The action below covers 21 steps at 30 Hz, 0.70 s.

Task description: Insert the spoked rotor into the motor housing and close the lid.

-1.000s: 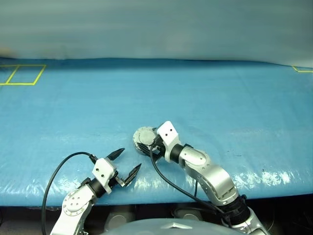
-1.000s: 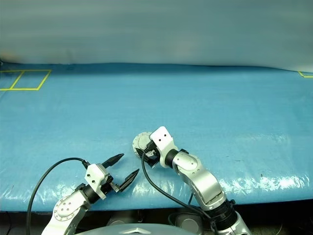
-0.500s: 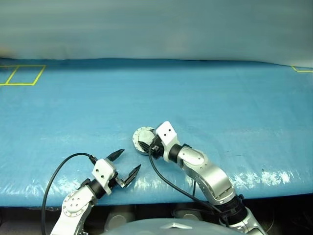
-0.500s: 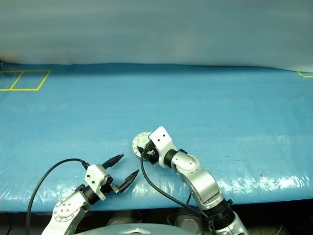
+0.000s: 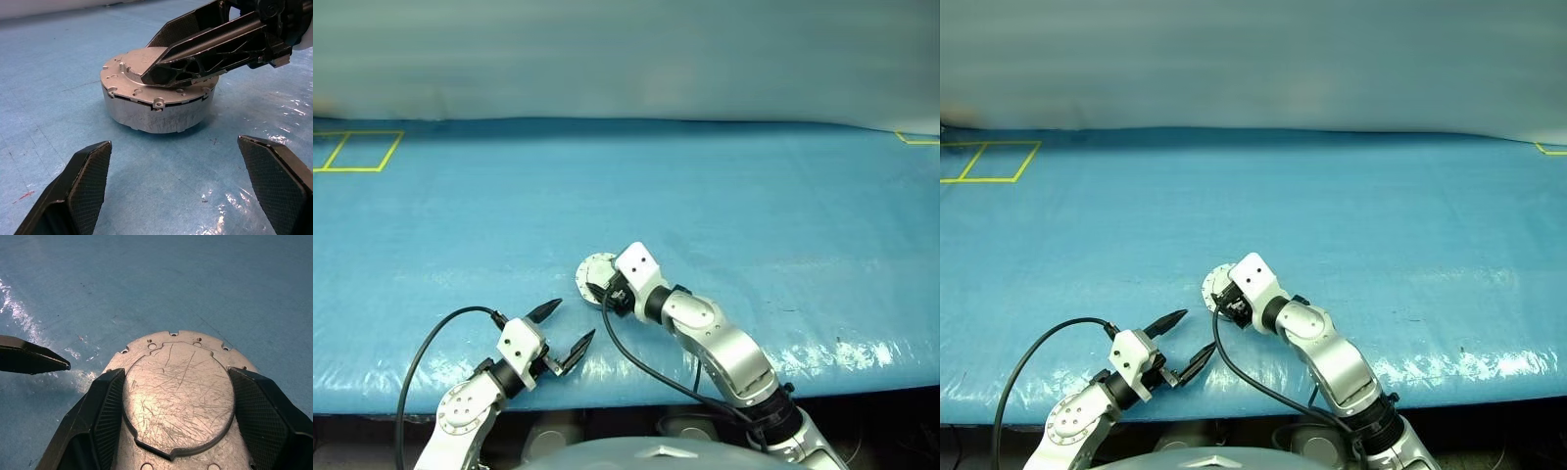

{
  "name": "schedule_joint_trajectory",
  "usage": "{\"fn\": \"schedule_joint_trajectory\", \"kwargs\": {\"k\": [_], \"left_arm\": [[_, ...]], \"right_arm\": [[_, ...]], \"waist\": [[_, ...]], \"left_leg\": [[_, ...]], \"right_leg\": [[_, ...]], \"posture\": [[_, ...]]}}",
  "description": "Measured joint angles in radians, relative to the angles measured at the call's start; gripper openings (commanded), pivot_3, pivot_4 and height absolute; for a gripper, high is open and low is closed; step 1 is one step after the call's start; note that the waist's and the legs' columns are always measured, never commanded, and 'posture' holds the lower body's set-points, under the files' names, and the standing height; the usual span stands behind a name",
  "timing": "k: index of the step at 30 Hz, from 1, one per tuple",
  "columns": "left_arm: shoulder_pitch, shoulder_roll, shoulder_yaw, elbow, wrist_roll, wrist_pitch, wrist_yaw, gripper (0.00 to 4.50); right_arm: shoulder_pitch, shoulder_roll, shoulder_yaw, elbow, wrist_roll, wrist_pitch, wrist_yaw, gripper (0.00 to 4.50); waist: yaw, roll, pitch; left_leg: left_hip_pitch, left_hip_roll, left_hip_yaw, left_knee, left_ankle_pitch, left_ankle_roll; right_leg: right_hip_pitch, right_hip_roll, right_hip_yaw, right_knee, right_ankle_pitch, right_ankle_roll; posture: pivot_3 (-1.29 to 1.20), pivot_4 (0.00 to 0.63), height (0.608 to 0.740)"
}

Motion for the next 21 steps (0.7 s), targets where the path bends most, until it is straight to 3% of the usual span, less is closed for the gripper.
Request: {"fn": "schedule_joint_trajectory", "kwargs": {"k": [21], "left_arm": [[-0.002,0.0,0.0,0.0,0.0,0.0,0.004,4.5]], "right_arm": [[-0.02,-0.003,0.031,-0.02,-0.044,0.053,-0.004,3.02]], "waist": [[-0.001,0.0,-0.001]], "left_leg": [[0.001,0.0,0.0,-0.001,0.0,0.0]], "right_leg": [[0.0,0.0,0.0,0.0,0.0,0.0]], "posture": [[0.0,0.15,0.74]]}}
